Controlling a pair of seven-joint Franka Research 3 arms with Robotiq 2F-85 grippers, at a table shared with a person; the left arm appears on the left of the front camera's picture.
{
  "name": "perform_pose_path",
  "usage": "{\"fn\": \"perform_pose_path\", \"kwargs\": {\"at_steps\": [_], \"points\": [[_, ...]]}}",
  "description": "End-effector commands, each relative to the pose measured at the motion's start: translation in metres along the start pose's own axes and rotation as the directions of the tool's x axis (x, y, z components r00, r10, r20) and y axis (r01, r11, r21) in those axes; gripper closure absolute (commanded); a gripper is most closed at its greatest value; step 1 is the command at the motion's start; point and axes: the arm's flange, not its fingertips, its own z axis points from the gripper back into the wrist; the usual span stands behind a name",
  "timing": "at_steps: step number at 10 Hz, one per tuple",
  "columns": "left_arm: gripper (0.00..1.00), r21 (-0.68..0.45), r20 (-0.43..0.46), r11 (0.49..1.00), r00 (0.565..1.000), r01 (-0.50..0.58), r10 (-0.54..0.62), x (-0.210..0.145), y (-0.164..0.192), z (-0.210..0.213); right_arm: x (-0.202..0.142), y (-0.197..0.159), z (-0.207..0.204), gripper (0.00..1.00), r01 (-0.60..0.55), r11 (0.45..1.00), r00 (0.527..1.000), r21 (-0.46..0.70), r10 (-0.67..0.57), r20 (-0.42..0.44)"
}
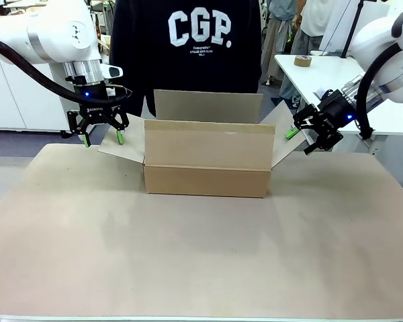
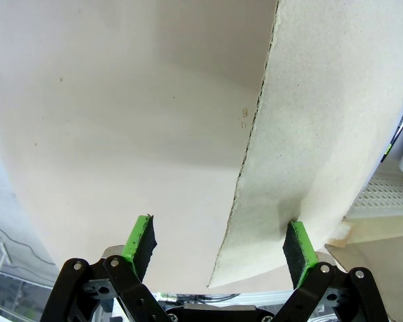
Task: Pack the gift set into the box.
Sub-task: Lift both hands away from the flaps of the Package Box.
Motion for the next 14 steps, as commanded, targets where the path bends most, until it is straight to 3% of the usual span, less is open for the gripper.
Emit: {"fn": "perform_pose_path", "kwargs": {"at_steps": [1,5,7,9,10,11,12,14], "points": [[0.00,0.018,0.002,1.000,1.000,-0.016,0.016,-0.001,0.001,0.003,0.003,0.005,0.002,0.00,0.017,1.000,1.000,-0.027,-0.016,0.008],[0.00,0.000,0.000,1.000,1.000,0.000,0.000,0.000,0.000,0.000,0.000,0.000,0.000,0.00,0.000,1.000,1.000,0.000,0.000,0.000],[0.00,-0.041,0.078,0.996,0.994,0.084,-0.081,-0.030,0.007,0.055,-0.016,0.032,0.042,0.00,-0.066,0.997,0.997,0.026,0.064,0.051],[0.00,-0.240,0.145,0.936,0.963,0.257,-0.228,-0.094,0.036,0.105,-0.071,0.063,0.091,0.00,-0.118,0.984,0.986,0.136,0.100,0.130],[0.00,-0.323,0.192,0.878,0.933,0.353,-0.304,-0.124,0.055,0.115,-0.101,0.071,0.105,0.00,-0.118,0.963,0.985,0.243,0.083,0.150],[0.00,-0.424,0.221,0.763,0.872,0.488,-0.436,-0.150,0.075,0.116,-0.129,0.072,0.115,0.00,-0.105,0.922,0.990,0.374,0.062,0.125],[0.00,-0.569,0.287,0.580,0.802,0.583,-0.525,-0.167,0.098,0.112,-0.153,0.065,0.123,0.00,-0.104,0.854,0.994,0.510,0.079,0.070],[0.00,-0.770,0.416,0.288,0.790,0.569,-0.449,-0.170,0.127,0.090,-0.178,0.033,0.136,0.00,-0.102,0.735,0.994,0.670,0.102,0.039]]}}
